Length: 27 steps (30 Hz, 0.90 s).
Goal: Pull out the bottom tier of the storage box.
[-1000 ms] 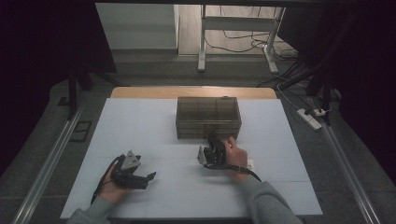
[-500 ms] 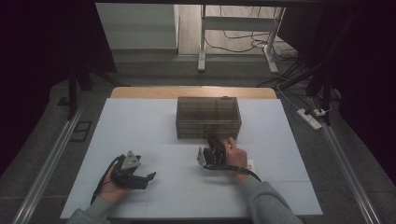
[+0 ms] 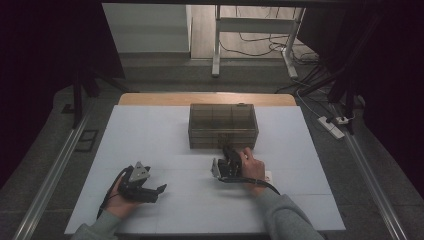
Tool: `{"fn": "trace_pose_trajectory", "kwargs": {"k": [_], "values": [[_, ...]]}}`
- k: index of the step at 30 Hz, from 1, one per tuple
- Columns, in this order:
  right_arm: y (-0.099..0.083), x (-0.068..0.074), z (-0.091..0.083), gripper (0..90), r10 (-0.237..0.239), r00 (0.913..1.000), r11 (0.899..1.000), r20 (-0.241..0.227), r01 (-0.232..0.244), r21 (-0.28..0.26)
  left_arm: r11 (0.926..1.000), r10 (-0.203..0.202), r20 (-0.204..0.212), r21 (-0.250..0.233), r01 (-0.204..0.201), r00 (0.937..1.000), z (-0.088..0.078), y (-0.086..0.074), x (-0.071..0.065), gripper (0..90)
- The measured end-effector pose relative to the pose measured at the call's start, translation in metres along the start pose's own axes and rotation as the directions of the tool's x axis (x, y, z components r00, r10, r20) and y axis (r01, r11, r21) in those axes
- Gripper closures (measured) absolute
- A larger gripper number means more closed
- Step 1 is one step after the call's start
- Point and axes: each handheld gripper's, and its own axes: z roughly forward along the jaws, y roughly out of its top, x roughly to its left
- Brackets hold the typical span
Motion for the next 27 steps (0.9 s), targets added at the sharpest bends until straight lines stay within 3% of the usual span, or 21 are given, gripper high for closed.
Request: {"fn": "trace_pose_trajectory", "kwargs": {"k": [13,21,22,23,27], "values": [[0.001,0.0,-0.004,78.7,-0.01,0.9999,1.0,0.005,0.01,0.021,1.0,-0.002,-0.001,0.0,0.002,1.0,0.0,0.0,0.0,12.8],[0.003,0.005,-0.01,78.7,-0.019,0.9998,1.0,0.011,0.019,0.006,1.0,-0.005,-0.002,-0.001,0.005,1.0,-0.001,-0.001,0.0,12.7],[0.003,0.005,-0.011,80.2,-0.016,0.9999,1.0,-0.005,0.016,0.018,1.0,-0.005,-0.002,-0.002,0.005,1.0,-0.001,-0.001,0.0,12.7],[0.002,0.006,-0.013,89.0,-0.012,0.9997,1.0,0.019,0.012,-0.01,1.0,-0.005,-0.002,-0.002,0.005,1.0,-0.001,-0.001,0.0,12.7],[0.006,0.003,-0.021,81.5,-0.009,0.9999,1.0,-0.008,0.009,-0.008,1.0,-0.004,-0.003,0.0,0.004,1.0,-0.001,-0.001,0.0,12.7]]}}
